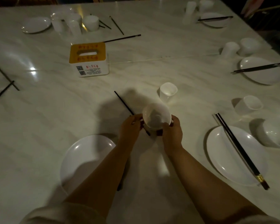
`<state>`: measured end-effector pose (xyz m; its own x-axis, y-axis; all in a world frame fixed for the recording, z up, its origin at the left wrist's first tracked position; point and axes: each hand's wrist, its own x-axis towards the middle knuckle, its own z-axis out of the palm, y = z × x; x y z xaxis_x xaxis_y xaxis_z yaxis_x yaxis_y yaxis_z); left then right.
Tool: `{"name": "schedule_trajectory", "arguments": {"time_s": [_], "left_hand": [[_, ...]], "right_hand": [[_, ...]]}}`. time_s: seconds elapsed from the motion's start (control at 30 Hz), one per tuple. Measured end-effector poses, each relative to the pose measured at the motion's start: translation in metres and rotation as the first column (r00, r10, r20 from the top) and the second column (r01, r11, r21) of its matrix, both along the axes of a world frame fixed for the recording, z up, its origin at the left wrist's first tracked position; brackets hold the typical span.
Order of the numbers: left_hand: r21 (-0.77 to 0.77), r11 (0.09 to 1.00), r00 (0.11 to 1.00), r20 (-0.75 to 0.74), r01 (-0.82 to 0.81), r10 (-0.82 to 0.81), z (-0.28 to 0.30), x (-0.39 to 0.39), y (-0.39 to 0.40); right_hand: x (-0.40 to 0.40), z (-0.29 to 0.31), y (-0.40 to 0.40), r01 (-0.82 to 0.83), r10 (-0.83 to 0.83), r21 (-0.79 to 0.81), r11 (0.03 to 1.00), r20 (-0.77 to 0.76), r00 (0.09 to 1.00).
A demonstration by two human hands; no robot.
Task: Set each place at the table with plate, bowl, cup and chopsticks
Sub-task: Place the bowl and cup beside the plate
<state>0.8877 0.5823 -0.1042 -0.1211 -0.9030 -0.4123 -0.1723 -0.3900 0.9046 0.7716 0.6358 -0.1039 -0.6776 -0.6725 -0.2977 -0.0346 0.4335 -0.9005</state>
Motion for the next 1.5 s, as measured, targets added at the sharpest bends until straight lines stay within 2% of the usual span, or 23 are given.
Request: {"name": "schedule_trajectory", "arguments": {"time_s": [0.13, 0.23, 0.47, 0.77, 0.9, 1.0, 1.07, 1.17, 1.3, 1.43, 1.5], "left_hand": [[-0.067, 0.997, 0.998, 0.039, -0.038, 0.040, 0.003, 0.019, 0.029], [-0.074, 0.996, 0.991, 0.123, -0.042, 0.051, -0.002, 0.036, 0.046], [-0.128, 0.991, 0.978, 0.198, -0.036, 0.061, 0.000, 0.066, 0.070], [-0.191, 0.962, 0.892, 0.443, 0.194, -0.092, 0.001, 0.075, 0.062], [-0.207, 0.921, 0.817, 0.552, 0.328, -0.167, 0.005, 0.075, 0.031], [-0.230, 0.898, 0.747, 0.650, 0.374, -0.144, 0.002, 0.072, 0.001], [-0.234, 0.890, 0.704, 0.699, 0.391, -0.126, -0.002, 0.063, -0.013], [-0.152, 0.919, 0.660, 0.738, 0.364, -0.139, -0.008, 0.048, -0.024], [-0.002, 0.950, 0.643, 0.736, 0.313, -0.210, -0.020, 0.041, -0.029], [0.066, 0.941, 0.639, 0.717, 0.333, -0.277, -0.023, 0.043, -0.039], [0.059, 0.950, 0.669, 0.697, 0.308, -0.260, -0.019, 0.046, -0.043]], "right_hand": [[0.017, 0.002, 0.033, 0.041, -0.039, -0.027, 0.999, 0.060, 0.997], [0.032, -0.002, 0.052, 0.022, -0.021, -0.022, 1.000, 0.059, 0.998], [0.053, -0.008, 0.078, 0.003, -0.004, 0.013, 1.000, 0.072, 0.997], [0.057, -0.012, 0.086, -0.053, 0.053, 0.063, 0.997, 0.007, 0.999], [0.052, -0.006, 0.075, -0.071, 0.130, 0.240, 0.968, -0.238, 0.963], [0.048, 0.003, 0.058, -0.086, 0.144, 0.165, 0.983, -0.385, 0.912], [0.048, 0.005, 0.043, -0.183, 0.248, 0.179, 0.967, -0.481, 0.841], [0.048, 0.004, 0.022, -0.300, 0.380, 0.234, 0.925, -0.547, 0.746], [0.049, -0.001, 0.005, -0.301, 0.366, 0.209, 0.930, -0.517, 0.774], [0.046, -0.006, -0.004, -0.314, 0.387, 0.227, 0.922, -0.482, 0.786], [0.046, -0.007, -0.005, -0.316, 0.394, 0.237, 0.919, -0.480, 0.784]]}}
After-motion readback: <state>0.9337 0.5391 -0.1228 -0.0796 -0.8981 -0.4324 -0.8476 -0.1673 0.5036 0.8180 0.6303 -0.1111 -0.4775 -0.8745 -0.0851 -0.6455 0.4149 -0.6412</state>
